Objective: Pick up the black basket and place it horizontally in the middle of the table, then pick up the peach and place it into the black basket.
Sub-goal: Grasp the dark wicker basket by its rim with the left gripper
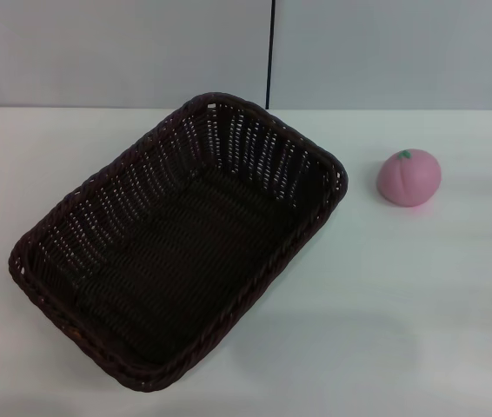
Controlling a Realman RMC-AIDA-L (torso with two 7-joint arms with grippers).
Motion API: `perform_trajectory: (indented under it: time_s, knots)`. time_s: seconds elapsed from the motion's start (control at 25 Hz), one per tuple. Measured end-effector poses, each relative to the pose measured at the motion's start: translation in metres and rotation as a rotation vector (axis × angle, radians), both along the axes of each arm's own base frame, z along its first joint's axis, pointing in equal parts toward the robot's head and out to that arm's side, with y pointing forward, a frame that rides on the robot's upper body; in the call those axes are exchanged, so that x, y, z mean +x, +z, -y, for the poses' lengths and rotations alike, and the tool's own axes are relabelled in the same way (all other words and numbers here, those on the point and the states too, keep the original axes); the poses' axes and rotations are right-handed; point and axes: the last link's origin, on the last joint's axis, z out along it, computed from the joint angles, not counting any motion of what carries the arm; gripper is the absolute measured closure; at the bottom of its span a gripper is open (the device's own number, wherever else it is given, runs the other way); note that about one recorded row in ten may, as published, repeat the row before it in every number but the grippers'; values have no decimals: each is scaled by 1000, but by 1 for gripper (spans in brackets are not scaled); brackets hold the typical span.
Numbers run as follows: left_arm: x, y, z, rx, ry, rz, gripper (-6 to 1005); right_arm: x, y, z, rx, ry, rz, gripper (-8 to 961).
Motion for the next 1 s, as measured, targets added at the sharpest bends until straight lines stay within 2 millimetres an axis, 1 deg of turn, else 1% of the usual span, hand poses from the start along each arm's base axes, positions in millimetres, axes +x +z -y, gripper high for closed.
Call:
perform_trajectory:
  time_s: [0.16,0.4,0.6,0.72,0.92,0.96,1.0]
  knots:
    - [0,2,-1,20,6,13,375,-1,0,-1,-4,5,-3,441]
    - [-1,4,1,101,25,37,377,-1,-1,-1,-5,7,-3,439]
    - [14,-3,3,201,13,-102,381,0,-2,-2,-13,-1,-6,438]
    - [17,-7,-1,179,0,-108,381,-1,-4,-3,-21,0,-4,437]
    - [17,-8,-2,172,-4,-106,380,-1,-7,-2,-27,-5,-14,435]
    - [20,-10,-8,157,-11,-116,380,0,-8,-1,-29,-7,-16,435]
    - [20,-10,-8,157,-11,-116,380,1,-8,-1,-30,-10,-17,435]
